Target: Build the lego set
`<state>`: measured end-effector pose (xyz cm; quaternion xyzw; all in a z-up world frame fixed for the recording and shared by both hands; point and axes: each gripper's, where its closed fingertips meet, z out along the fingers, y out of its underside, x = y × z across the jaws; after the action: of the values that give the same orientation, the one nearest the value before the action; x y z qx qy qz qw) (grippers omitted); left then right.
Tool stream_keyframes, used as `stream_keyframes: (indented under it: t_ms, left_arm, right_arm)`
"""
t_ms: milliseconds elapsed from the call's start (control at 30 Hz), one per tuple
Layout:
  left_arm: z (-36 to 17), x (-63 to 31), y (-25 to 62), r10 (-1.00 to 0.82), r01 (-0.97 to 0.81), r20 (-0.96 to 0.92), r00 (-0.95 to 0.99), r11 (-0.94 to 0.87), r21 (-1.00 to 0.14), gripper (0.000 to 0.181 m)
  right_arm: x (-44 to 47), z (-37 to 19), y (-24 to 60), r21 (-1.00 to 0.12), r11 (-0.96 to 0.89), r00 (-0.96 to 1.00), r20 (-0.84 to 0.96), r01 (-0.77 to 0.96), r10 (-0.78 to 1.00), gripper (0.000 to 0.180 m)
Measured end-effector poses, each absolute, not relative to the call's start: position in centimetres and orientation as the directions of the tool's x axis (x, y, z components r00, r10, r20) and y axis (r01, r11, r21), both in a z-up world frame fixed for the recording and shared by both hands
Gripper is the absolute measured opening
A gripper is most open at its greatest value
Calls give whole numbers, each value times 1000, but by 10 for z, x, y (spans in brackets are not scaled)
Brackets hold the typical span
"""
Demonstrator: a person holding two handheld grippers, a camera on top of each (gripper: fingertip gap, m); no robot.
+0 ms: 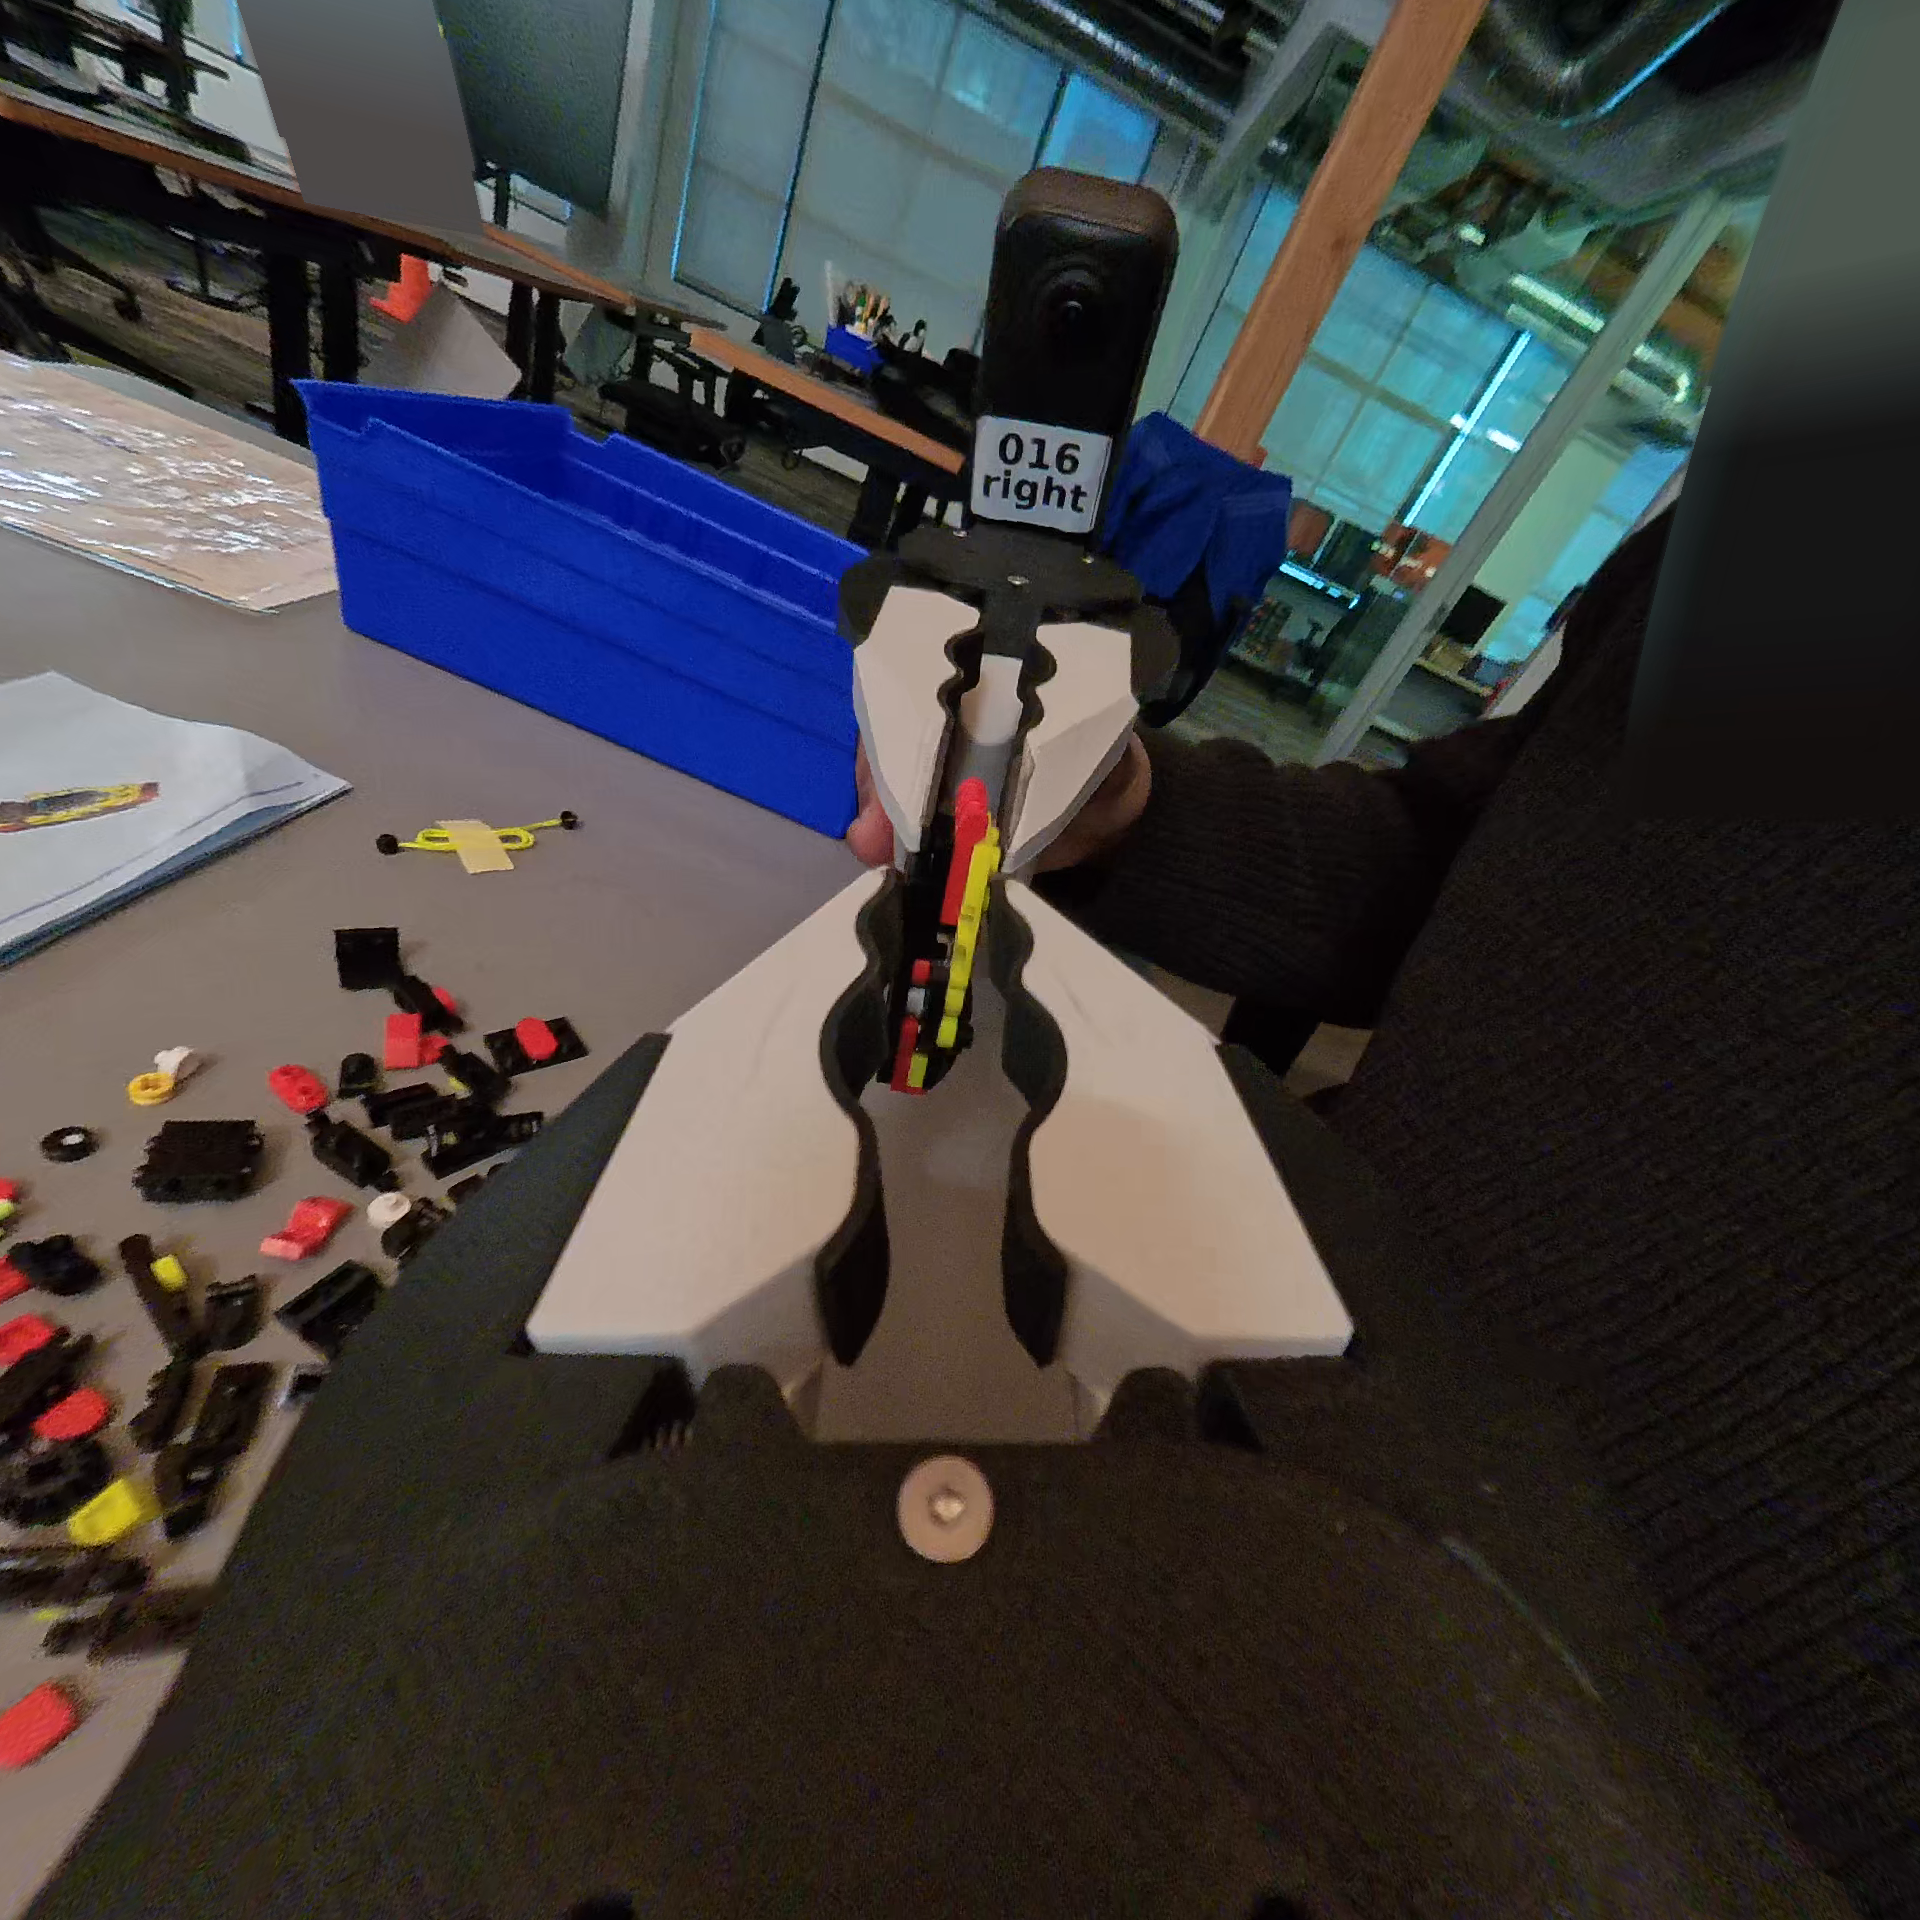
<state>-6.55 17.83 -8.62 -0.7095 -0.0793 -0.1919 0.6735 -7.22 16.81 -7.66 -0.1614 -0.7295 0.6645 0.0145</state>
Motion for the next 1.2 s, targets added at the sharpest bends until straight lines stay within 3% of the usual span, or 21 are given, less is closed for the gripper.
stream_keyframes:
  t_ms: [400,667,767,1200]
  left_arm:
    - [-75,-61,196,-250,386,388,887,-56,-921,12]
    - [-80,-59,213,-272,352,365,890,-97,-931,11]
    - [-80,-59,218,-272,341,355,894,-98,-935,11]
    - [-81,-60,221,-291,368,385,876,-112,-923,11]
  right_arm:
    - [-64,-72,193,-980,105,-922,-121,170,368,10]
    - [-62,-75,210,-982,6,-904,-169,187,393,10]
    - [-64,-75,217,-983,-18,-892,-173,183,418,20]
    - [-61,-77,218,-985,-10,-895,-162,174,415,10]
